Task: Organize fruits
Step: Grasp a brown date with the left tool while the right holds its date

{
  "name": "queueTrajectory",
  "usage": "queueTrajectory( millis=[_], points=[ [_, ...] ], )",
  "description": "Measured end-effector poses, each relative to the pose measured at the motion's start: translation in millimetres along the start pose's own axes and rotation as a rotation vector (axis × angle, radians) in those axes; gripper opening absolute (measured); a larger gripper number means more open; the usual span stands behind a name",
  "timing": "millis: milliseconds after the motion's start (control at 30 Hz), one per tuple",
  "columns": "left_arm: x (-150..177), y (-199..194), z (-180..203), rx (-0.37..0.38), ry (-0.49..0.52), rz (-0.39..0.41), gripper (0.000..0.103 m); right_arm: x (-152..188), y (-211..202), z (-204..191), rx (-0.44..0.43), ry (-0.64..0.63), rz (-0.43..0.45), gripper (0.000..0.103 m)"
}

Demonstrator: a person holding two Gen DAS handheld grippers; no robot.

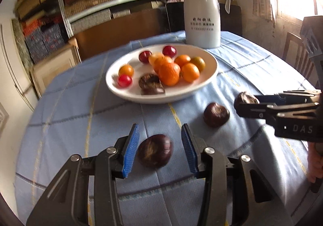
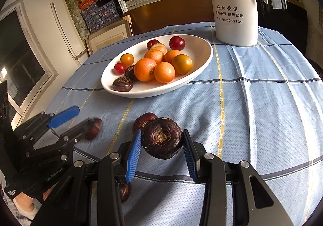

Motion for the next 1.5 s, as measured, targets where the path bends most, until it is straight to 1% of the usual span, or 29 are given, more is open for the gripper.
queueTrajectory(
  millis=[33,67,100,133,167,200,233,267,367,533,633,700,733,767,800,833,867,900,1100,1167,1233,1300,1333,1367,1400,1467,1500],
  points=[
    [4,3,-3,0.029,-0.011,-0.032,0.043,0,0,0,-0.001,-0.002,0.0,0.041],
    [7,5,-6,0.037,-0.016,-0.046,0.043,1,0,-1,-0.001,-0.003,-0.001,0.041],
    [10,6,-11,0.039,-0.023,-0.06,0.048,1,0,0,0.0,-0.002,-0.003,0.041],
    [14,5,-19,0.04,-0.036,-0.071,0.062,1,1,1,0.0,-0.001,-0.004,0.041],
    [19,3,-26,0.044,-0.049,-0.077,0.08,1,1,2,0.0,0.002,-0.006,0.041],
    [23,1,-32,0.04,-0.055,-0.076,0.088,1,2,2,0.0,0.005,-0.008,0.041],
    [28,-1,-37,0.025,-0.056,-0.073,0.091,1,2,3,-0.002,0.007,-0.01,0.041],
    [34,-1,-41,0.014,-0.051,-0.082,0.091,1,2,2,-0.003,0.005,-0.01,0.041],
    [40,9,-41,0.028,-0.05,-0.126,0.091,2,3,0,-0.009,-0.006,-0.01,0.041],
    [21,23,-30,0.031,-0.049,-0.116,0.091,4,5,-1,-0.012,-0.009,-0.017,0.041],
    [14,42,-27,0.04,-0.065,-0.163,0.091,4,5,-1,-0.012,-0.01,-0.018,0.041],
    [14,54,-23,0.04,-0.055,-0.205,0.093,5,7,-2,-0.012,-0.01,-0.024,0.041],
    [13,54,-25,0.04,-0.063,-0.202,0.094,5,7,-2,-0.012,-0.011,-0.026,0.041],
    [12,56,-26,0.037,-0.067,-0.21,0.099,6,8,-3,-0.012,-0.012,-0.028,0.041],
    [13,60,-28,0.039,-0.083,-0.227,0.099,6,9,-3,-0.011,-0.013,-0.03,0.042],
    [13,61,-33,0.063,-0.115,-0.233,0.099,6,9,-4,-0.011,-0.013,-0.032,0.042],
    [13,61,-33,0.062,-0.113,-0.233,0.099,7,10,-4,-0.009,-0.012,-0.036,0.042],
    [13,61,-32,0.053,-0.103,-0.233,0.099,8,11,-3,-0.008,-0.008,-0.038,0.042],
    [16,57,-31,-0.004,-0.177,-0.242,0.099,7,9,-1,-0.001,0.0,-0.032,0.043],
    [15,56,-29,-0.02,-0.183,-0.241,0.099,7,9,0,0.001,0.003,-0.035,0.043],
    [16,56,-28,-0.021,-0.191,-0.24,0.099,6,10,2,0.004,0.003,-0.039,0.043],
    [15,55,-26,-0.016,-0.183,-0.235,0.097,8,12,0,0.012,-0.004,-0.05,0.043],
    [15,55,-25,-0.009,-0.177,-0.229,0.092,9,13,0,0.021,-0.011,-0.056,0.043],
    [14,53,-23,0.0,-0.17,-0.221,0.084,9,14,-1,0.031,-0.019,-0.061,0.043],
    [13,51,-21,0.012,-0.159,-0.21,0.078,10,16,-2,0.042,-0.027,-0.066,0.043],
    [11,47,-15,0.034,-0.137,-0.189,0.059,12,19,-1,0.042,-0.033,-0.078,0.043],
    [11,46,-13,0.041,-0.129,-0.182,0.054,13,21,-1,0.042,-0.036,-0.089,0.042]
  ],
)
Point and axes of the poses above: each gripper's, at about its wrist camera, not at the fingertips, and y roughly the way its jaws point, z to its right, x to its underside, the point moved 2 cm from there along y, roughly the way its jaws point, and after that the axes turned 5 degrees about -x, right-handed, at the moved point
